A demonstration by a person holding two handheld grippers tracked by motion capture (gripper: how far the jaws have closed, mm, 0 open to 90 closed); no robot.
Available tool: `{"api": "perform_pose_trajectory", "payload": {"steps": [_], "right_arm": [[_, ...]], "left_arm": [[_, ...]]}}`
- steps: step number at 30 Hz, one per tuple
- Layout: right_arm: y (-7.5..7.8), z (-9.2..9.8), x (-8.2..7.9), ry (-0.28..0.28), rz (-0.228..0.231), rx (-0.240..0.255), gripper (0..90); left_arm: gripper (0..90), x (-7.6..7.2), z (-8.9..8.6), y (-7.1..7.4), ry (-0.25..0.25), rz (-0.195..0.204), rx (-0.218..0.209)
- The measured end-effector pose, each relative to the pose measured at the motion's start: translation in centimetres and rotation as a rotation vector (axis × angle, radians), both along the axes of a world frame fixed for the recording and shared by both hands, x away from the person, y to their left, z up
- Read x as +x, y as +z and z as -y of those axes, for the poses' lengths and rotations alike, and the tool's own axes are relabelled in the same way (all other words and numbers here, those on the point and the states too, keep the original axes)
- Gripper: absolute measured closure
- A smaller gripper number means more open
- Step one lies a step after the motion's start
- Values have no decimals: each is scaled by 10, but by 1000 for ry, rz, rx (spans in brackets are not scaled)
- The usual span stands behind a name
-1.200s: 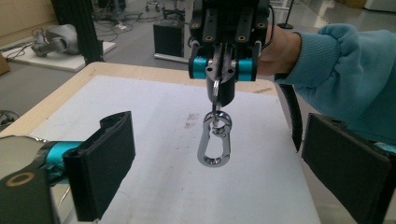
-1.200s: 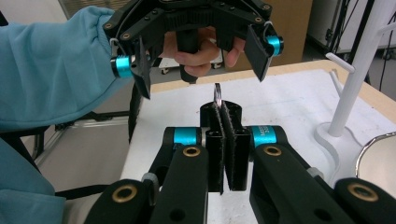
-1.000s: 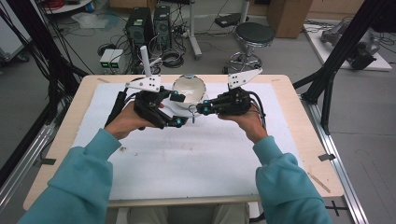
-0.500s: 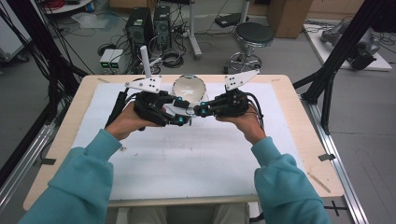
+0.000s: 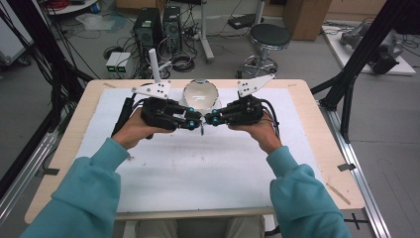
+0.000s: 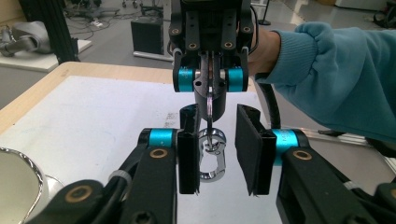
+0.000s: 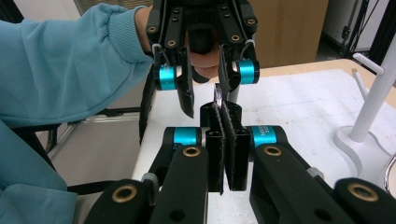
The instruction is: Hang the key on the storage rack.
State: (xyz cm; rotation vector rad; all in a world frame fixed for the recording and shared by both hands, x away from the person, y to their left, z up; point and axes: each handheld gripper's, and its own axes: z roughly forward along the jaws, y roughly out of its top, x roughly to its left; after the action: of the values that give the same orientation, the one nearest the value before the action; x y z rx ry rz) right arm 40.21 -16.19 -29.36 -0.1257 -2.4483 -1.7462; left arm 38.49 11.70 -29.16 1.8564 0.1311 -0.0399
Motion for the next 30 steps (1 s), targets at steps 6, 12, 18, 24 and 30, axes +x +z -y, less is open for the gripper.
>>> {"api": "perform_pose_trajectory", "payload": {"steps": [6, 12, 18, 24, 30], "right_arm": [[1, 1, -1, 3, -3, -4, 888], [0, 0, -1, 13, 7, 2, 888], [0, -2, -2, 15, 12, -3, 888], [1, -2, -3, 13, 21, -11, 888], [1, -2, -3, 15, 13, -12, 888]], "left_arm": [[769, 0, 0, 0, -1, -1, -1], [829, -1, -2, 1, -1, 12, -1], [867, -1, -2, 1, 0, 3, 4], [880, -1, -2, 2, 0, -4, 10], [882, -1, -2, 3, 10, -21, 21]]}}
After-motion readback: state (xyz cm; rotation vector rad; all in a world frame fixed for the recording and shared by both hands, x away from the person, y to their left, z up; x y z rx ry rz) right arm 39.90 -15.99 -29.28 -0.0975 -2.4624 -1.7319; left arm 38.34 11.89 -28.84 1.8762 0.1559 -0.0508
